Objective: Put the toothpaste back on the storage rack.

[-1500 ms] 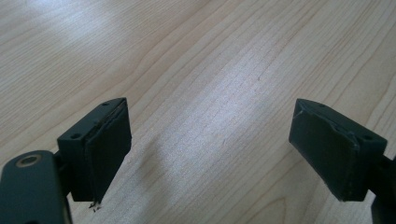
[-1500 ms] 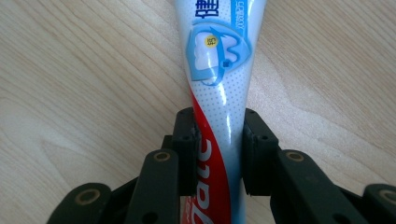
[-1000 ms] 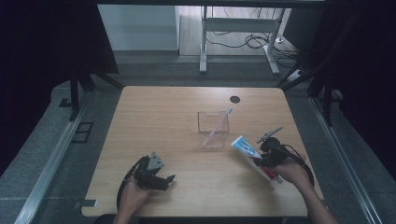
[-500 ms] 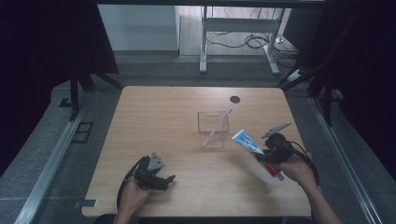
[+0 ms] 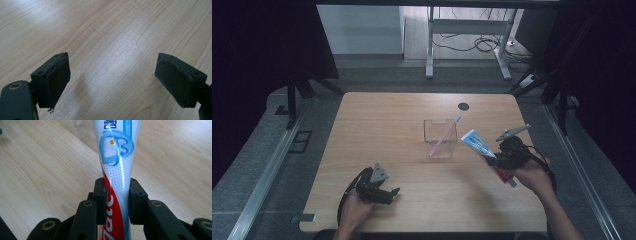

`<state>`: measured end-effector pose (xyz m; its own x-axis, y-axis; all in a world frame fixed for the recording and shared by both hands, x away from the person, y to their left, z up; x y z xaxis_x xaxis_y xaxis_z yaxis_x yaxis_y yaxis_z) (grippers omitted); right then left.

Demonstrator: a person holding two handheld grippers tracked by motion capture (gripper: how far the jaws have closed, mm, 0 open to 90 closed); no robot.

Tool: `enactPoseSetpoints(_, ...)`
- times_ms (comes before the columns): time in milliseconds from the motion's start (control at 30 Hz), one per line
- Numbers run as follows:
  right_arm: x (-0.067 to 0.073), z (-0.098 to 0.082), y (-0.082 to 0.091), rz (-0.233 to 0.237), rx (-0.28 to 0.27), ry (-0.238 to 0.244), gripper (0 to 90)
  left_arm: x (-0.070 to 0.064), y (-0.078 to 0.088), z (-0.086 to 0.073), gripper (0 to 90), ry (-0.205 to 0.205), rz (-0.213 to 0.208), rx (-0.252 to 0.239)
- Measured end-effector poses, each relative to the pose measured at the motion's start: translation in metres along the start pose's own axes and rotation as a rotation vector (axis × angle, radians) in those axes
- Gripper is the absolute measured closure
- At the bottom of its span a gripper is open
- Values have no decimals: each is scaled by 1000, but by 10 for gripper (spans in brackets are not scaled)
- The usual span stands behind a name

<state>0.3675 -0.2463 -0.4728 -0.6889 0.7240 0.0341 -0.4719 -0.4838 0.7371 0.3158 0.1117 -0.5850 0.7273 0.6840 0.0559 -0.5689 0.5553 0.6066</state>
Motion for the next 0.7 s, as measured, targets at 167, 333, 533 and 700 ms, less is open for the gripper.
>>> enactPoseSetpoints(167,0,10,4,-5,-34,-1,728,0,0,0,131,-2,-1,1)
enactPoseSetpoints(333,1,20,7,-9,-58,1,729,0,0,0,131,-3,-2,2)
enactPoseSetpoints(533,5,33,7,-4,-84,13,729,0,0,0,131,-6,-1,-2)
enactPoseSetpoints(700,10,43,4,0,-100,26,729,0,0,0,132,-7,-1,-1)
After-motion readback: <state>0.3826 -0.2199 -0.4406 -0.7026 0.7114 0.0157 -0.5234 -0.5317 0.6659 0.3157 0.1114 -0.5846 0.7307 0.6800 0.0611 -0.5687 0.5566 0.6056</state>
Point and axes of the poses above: each handheld gripper's, and its own axes: y roughly backward along the jaws, z roughly out of its top, x roughly to its left, the point moved 8 cm from there along -y, roughly forward along the jaws, and after that the axes turned 9 degrees about -x, right-handed, at the moved point
